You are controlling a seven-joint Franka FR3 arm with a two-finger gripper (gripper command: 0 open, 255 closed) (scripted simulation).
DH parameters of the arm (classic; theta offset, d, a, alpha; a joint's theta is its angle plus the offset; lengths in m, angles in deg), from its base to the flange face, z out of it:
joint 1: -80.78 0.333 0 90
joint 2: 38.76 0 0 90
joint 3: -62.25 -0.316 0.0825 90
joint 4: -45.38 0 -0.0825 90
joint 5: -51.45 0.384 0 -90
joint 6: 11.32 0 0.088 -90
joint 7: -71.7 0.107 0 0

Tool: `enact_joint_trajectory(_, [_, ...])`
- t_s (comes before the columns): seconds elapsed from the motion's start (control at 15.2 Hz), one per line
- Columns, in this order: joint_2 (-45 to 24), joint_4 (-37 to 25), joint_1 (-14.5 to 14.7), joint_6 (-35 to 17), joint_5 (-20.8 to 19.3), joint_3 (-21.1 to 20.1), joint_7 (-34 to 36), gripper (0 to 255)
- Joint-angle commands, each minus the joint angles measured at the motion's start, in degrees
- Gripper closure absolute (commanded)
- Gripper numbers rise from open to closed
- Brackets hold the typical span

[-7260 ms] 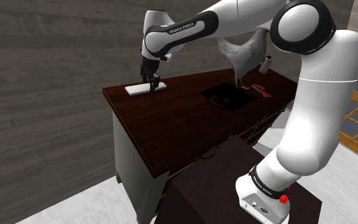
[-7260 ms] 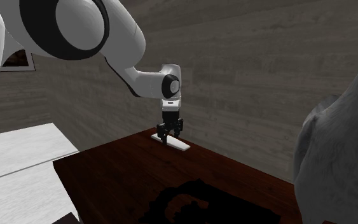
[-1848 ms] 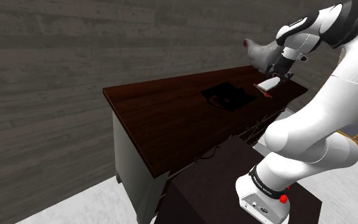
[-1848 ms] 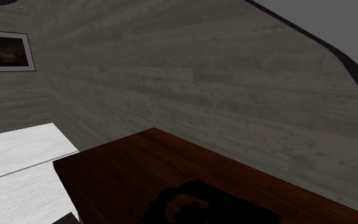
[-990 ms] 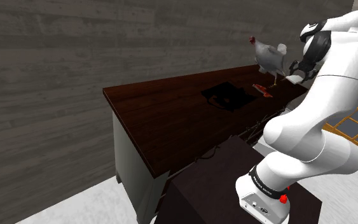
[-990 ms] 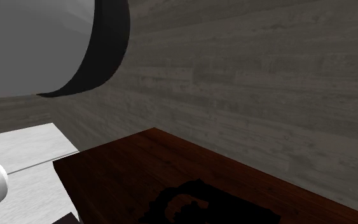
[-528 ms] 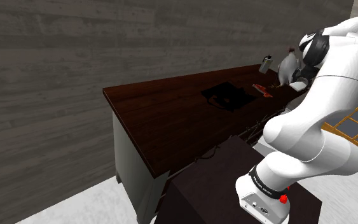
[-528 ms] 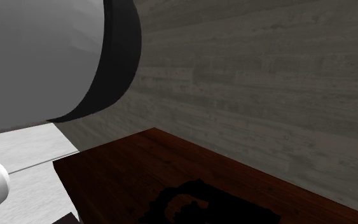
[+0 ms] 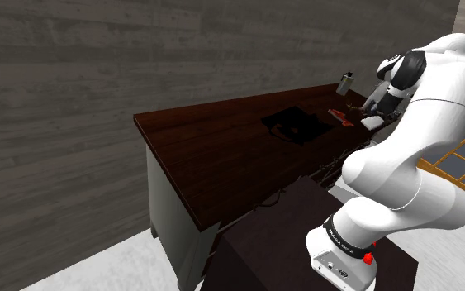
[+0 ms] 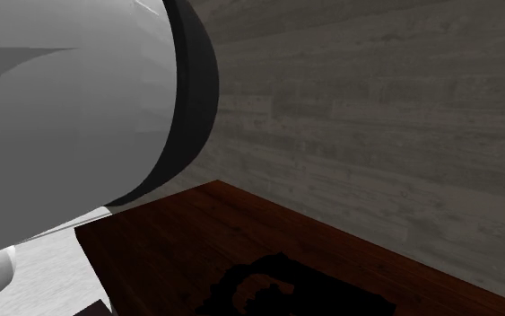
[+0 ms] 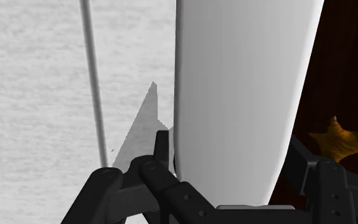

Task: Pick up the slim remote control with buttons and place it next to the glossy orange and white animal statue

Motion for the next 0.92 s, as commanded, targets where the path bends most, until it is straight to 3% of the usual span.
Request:
enact_joint_trajectory(0.0, [-0.2,0.6,0.1,-0.8,0.5,-0.4,0.0,255])
enact_joint_trajectory(0.46, [-0.2,0.6,0.1,-0.8,0.5,-0.4,0.0,255])
enact_joint_trajectory(0.53, [-0.3,0.6,0.1,-0.8,0.5,-0.4,0.0,0])
enact_joint_trajectory(0.86, [-0.2,0.6,0.1,-0.8,0.5,-0.4,0.0,0])
